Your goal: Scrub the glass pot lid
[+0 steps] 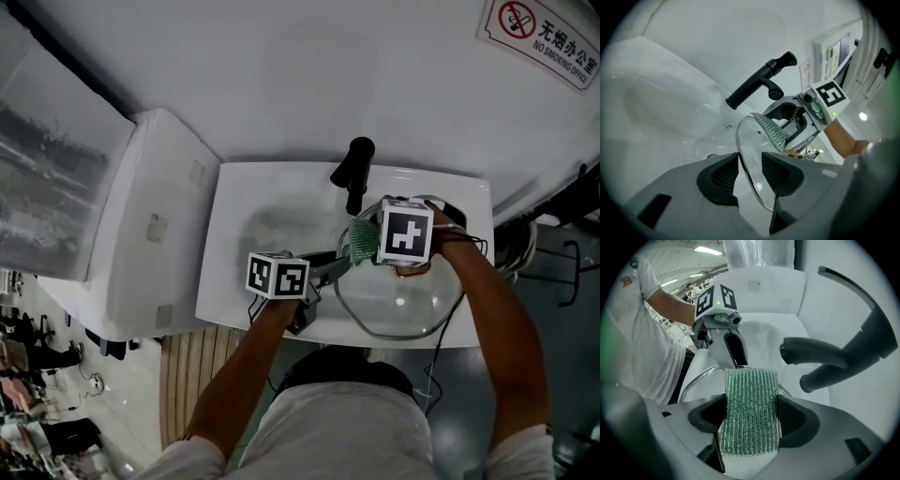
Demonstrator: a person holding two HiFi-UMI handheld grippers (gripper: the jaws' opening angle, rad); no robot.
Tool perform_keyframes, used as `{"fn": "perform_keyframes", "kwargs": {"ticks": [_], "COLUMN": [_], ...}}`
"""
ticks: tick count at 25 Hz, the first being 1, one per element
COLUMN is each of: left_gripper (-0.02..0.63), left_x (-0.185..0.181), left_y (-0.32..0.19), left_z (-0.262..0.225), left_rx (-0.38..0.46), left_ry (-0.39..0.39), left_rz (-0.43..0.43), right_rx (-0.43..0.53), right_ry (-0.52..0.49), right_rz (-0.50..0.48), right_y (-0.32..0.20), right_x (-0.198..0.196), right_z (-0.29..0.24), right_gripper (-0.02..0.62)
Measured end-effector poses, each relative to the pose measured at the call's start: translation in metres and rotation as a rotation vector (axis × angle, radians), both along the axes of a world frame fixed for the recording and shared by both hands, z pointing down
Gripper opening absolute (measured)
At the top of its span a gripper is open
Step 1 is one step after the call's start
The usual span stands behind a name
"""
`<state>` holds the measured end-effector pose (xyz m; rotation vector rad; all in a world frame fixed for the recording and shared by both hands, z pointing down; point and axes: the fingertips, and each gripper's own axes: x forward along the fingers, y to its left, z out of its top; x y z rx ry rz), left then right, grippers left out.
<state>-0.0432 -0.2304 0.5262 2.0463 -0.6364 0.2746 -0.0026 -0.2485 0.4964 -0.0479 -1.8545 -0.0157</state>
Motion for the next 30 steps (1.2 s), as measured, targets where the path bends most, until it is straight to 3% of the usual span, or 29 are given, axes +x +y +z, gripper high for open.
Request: {"fn": "perform_keyframes", "kwargs": {"ticks": [9, 18, 23, 26, 30], "left_gripper": [0.163, 0.16, 0.158, 0.158, 0.156], "left_x": [0.0, 0.0, 0.0, 0.0, 0.0], "left_y": [0.0, -0.001, 0.0, 0.0, 0.0], "left_z": [0.0, 0.0, -0.001, -0.001, -0.001], "left_rx": [-0.005, -0.005, -0.004, -0.005, -0.004], "left_ry": [-0.003, -0.007, -0.01, -0.008, -0.004], "left_rz": [0.002, 0.005, 0.005, 0.004, 0.001], "right_rx": [0.001, 0.014, 0.089, 0.187, 0.243], "right_ry": [-0.048, -0.155, -0.206, -0.281, -0.38], "right_rz": [0.244, 0.662, 0.833, 0.847, 0.68], "right_y": [-0.024, -0.025, -0.015, 0.0, 0.047], "right_x": [0.062, 0.157, 0.189, 0.178, 0.116], "right_z": [-0.003, -0.002, -0.01, -0.041, -0.085], "right_gripper": [0.333, 0.332, 0.333, 0.331, 0.331]}}
